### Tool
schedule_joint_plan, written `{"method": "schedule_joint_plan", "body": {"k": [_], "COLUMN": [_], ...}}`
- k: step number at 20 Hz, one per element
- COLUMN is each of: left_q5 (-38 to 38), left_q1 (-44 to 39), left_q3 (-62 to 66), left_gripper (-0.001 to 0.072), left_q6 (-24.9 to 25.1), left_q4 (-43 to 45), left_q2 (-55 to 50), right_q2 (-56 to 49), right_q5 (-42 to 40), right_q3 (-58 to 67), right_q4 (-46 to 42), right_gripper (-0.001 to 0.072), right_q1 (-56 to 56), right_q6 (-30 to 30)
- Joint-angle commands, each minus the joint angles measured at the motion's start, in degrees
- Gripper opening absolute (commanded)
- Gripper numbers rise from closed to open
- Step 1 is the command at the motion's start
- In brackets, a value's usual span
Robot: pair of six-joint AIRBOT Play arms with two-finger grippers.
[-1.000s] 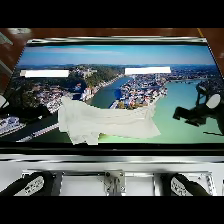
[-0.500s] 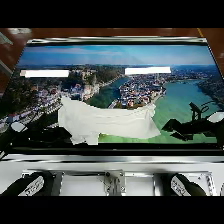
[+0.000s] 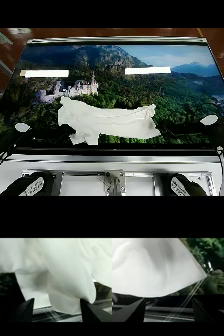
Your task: Fold the shirts.
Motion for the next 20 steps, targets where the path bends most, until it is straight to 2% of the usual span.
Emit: {"method": "schedule_joint_plan", "body": {"k": [1, 4, 7, 9, 10, 20], "left_q5": [-0.3, -0.3, -5.4, -10.7, -12.0, -9.4], "left_q1": [-0.3, -0.9, -0.6, 0.7, 1.2, -0.4], "left_q3": [3.0, 3.3, 4.2, 5.9, 6.6, 6.3], "left_gripper": [0.0665, 0.0665, 0.0656, 0.0569, 0.0569, 0.0572], "left_q6": [0.8, 0.8, 2.6, 4.9, 5.3, 7.0], "left_q4": [-0.7, -0.9, -0.9, -0.9, -0.9, 0.0], "left_q2": [0.0, 0.0, 0.0, 0.0, 0.0, -2.8], "right_q2": [0.0, 0.0, 0.0, 0.0, 0.0, 0.0], "right_q5": [-3.0, -4.6, -4.0, -3.5, -3.4, -2.5], "right_q3": [-0.7, -0.7, -0.7, -0.7, -0.7, -0.7], "right_q4": [0.4, 0.5, 0.2, -0.5, -0.6, -0.6], "right_gripper": [0.0676, 0.0676, 0.0676, 0.0677, 0.0677, 0.0677], "right_q1": [3.3, 4.8, 4.9, 4.9, 4.9, 4.9], "right_q6": [0.1, 0.7, 0.7, 0.8, 0.8, 1.1]}}
